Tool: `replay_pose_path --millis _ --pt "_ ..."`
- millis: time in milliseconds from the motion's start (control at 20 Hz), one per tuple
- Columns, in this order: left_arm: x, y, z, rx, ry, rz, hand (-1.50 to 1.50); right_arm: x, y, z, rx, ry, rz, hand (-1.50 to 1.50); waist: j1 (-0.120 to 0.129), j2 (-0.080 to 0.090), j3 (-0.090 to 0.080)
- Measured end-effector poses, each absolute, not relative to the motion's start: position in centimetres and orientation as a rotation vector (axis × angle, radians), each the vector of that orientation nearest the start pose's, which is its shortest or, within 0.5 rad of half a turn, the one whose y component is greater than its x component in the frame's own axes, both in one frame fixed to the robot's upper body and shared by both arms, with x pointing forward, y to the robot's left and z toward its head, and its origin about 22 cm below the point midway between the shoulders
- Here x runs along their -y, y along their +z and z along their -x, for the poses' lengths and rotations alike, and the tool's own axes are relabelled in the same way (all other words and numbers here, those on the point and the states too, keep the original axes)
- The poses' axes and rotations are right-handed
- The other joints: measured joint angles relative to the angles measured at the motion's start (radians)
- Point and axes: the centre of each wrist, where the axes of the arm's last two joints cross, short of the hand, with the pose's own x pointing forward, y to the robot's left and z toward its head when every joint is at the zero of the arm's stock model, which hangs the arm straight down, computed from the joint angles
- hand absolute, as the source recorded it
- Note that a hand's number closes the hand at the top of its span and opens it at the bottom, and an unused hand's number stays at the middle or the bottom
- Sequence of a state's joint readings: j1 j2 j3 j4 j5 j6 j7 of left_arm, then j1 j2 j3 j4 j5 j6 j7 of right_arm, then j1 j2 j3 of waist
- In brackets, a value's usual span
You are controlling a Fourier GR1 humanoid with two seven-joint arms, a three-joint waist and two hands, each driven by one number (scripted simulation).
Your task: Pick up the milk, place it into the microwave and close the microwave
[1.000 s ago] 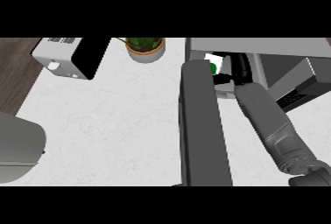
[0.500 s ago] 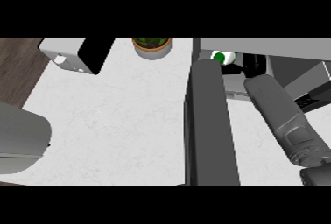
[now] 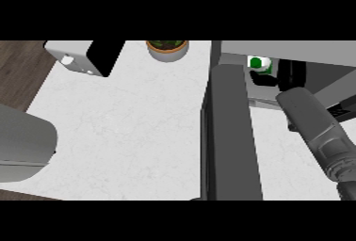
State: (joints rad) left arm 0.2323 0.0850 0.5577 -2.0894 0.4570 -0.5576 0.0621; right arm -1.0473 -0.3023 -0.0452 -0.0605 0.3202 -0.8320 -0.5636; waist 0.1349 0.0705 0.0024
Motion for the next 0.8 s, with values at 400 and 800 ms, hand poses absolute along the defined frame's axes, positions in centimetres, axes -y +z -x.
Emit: replay_pose_path --millis 400,800 --pt "-36.4 9.8 -14.2 1.939 -0.066 0.025 -1.5 25.9 3.1 -43.4 1.772 0.507 1.162 -1.5 0.007 0.0 0.004" --pt "-35.7 9.2 -15.3 1.915 -0.138 0.101 -1.5 24.2 3.6 -43.9 1.857 0.536 0.993 -1.5 0.002 -0.001 0.004"
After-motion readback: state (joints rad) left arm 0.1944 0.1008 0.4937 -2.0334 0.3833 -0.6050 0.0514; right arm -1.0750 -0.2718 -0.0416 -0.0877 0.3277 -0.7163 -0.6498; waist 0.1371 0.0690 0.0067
